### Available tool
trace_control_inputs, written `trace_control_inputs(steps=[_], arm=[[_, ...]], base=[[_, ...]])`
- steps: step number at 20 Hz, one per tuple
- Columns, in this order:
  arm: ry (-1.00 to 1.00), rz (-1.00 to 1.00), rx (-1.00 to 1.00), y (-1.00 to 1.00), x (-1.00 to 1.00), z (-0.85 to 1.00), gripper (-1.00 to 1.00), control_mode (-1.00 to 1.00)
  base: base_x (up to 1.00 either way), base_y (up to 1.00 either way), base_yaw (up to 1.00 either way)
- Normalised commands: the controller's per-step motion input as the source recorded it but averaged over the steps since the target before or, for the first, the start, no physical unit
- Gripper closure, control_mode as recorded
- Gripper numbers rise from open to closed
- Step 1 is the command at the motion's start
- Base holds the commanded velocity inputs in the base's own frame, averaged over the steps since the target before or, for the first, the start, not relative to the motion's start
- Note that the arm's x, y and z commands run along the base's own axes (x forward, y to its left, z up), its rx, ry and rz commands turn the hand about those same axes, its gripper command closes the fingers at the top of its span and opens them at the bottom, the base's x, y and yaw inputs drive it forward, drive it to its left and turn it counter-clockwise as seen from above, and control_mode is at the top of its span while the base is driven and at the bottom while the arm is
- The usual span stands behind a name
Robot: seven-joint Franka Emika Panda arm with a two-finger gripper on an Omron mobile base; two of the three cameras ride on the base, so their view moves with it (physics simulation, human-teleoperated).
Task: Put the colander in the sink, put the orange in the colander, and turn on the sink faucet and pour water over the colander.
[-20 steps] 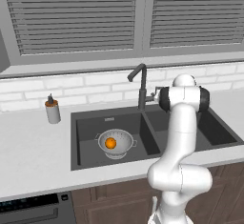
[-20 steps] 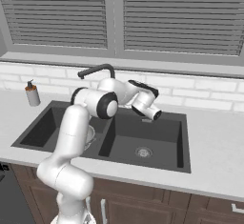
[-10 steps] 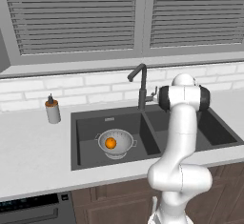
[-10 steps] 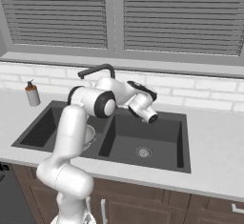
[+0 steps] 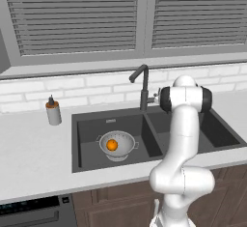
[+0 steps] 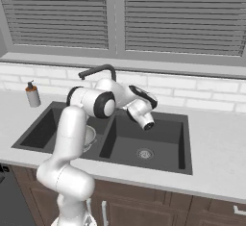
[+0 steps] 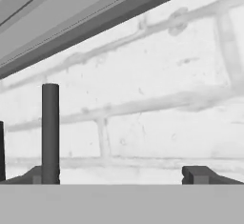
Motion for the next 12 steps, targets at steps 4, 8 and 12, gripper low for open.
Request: trace_control_inputs(steps=[4,8,12], arm=[[0.0,-0.1,0.19,-1.0,0.0,0.01,-1.0,-1.0],[0.0,-0.11,0.21,-1.0,0.0,0.01,-1.0,-1.0],[0.02,-0.12,0.19,-1.0,0.0,0.01,-1.0,-1.0]], base=[[0.0,0.0,0.0],[0.0,0.0,0.0],[0.0,0.0,0.0]])
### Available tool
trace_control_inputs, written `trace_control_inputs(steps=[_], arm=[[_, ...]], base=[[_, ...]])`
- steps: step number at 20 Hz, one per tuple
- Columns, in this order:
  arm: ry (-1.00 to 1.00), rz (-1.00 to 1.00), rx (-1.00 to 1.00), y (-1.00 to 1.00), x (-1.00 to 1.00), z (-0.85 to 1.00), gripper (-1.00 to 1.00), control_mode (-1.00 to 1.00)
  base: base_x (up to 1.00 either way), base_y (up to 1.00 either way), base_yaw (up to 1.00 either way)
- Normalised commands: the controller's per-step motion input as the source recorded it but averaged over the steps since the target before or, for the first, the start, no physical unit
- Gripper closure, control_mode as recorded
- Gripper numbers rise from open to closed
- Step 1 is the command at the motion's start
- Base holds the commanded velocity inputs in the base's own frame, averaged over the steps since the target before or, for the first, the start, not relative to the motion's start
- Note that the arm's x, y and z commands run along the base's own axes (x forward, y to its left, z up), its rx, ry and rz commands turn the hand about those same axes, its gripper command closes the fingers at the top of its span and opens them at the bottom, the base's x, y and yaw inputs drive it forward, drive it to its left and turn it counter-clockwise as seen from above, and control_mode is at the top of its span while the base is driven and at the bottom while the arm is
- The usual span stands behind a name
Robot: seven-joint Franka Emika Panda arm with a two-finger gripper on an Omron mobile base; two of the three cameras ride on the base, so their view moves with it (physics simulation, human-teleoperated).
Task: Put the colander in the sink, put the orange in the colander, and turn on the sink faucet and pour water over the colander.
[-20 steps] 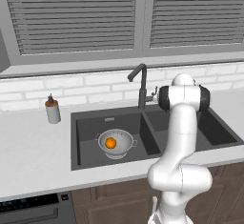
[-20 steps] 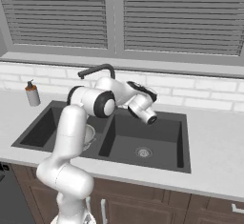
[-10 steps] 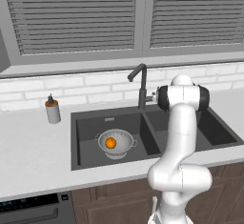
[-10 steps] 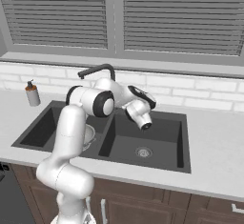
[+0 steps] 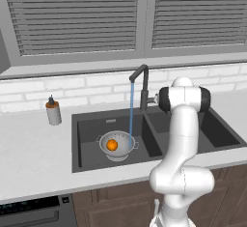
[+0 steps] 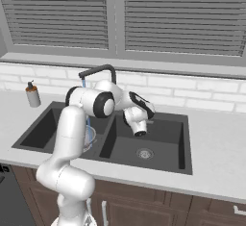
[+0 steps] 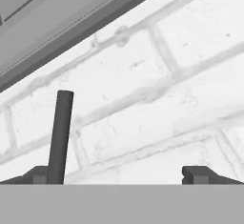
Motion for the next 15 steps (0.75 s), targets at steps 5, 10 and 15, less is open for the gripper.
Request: trace_control_inputs(steps=[5,10,15], arm=[[0.04,-0.13,0.18,-1.0,0.02,0.01,-1.0,-1.0],[0.04,-0.13,0.18,-1.0,0.1,0.0,-1.0,-1.0],[0.01,-0.1,0.18,-1.0,0.0,0.0,-1.0,-1.0]], base=[[0.0,0.0,0.0],[0.0,0.0,0.0],[0.0,0.0,0.0]])
